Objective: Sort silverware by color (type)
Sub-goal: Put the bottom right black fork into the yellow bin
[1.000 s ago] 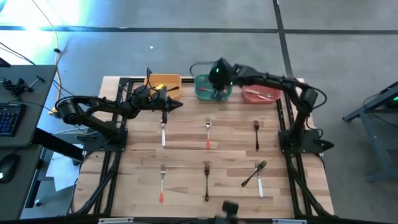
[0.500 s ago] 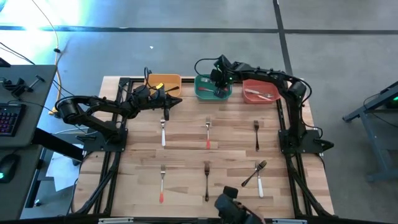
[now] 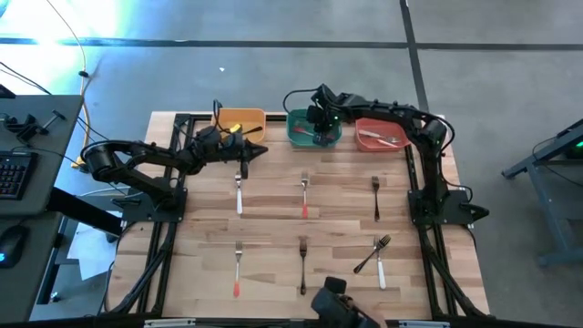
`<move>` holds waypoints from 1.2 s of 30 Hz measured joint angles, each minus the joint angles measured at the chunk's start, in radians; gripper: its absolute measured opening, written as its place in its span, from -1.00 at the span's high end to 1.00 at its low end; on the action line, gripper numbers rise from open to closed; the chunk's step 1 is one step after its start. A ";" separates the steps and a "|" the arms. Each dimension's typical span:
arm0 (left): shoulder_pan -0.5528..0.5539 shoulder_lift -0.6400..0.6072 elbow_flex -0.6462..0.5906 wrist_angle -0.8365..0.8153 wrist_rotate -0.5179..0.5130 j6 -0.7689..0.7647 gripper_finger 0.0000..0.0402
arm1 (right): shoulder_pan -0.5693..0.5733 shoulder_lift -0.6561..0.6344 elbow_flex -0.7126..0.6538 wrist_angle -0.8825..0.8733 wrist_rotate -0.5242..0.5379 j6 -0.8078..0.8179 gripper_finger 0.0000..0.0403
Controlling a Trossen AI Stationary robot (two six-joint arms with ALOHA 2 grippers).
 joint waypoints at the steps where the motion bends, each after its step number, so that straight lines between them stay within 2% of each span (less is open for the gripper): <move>1: -0.003 0.000 0.000 -0.001 0.000 0.007 1.00 | 0.005 -0.003 0.000 -0.005 0.003 0.006 0.66; 4: -0.007 0.000 0.000 -0.001 0.000 0.019 1.00 | 0.030 -0.046 0.000 -0.056 0.056 0.033 0.67; 7: -0.007 0.000 0.000 -0.001 -0.001 0.020 1.00 | 0.063 -0.122 0.000 -0.129 0.102 0.080 0.79; 10: -0.007 0.000 0.000 -0.002 -0.001 0.034 1.00 | 0.104 -0.187 0.000 -0.185 0.074 0.150 0.96; 17: -0.007 0.000 0.000 -0.005 -0.002 0.056 1.00 | 0.238 -0.219 -0.024 -0.180 0.044 0.304 0.99; 23: -0.007 0.000 0.000 0.003 -0.004 0.056 1.00 | 0.334 -0.218 -0.284 0.144 -0.013 0.473 1.00; 28: -0.007 0.001 0.000 0.009 -0.004 0.056 1.00 | 0.415 -0.270 -0.502 0.377 -0.045 0.640 1.00; 31: -0.007 0.001 0.001 0.008 -0.004 0.056 1.00 | 0.476 -0.352 -0.606 0.432 -0.046 0.704 1.00; 36: -0.007 0.001 0.001 -0.011 -0.005 0.054 1.00 | 0.600 -0.552 -0.738 0.394 -0.028 0.788 1.00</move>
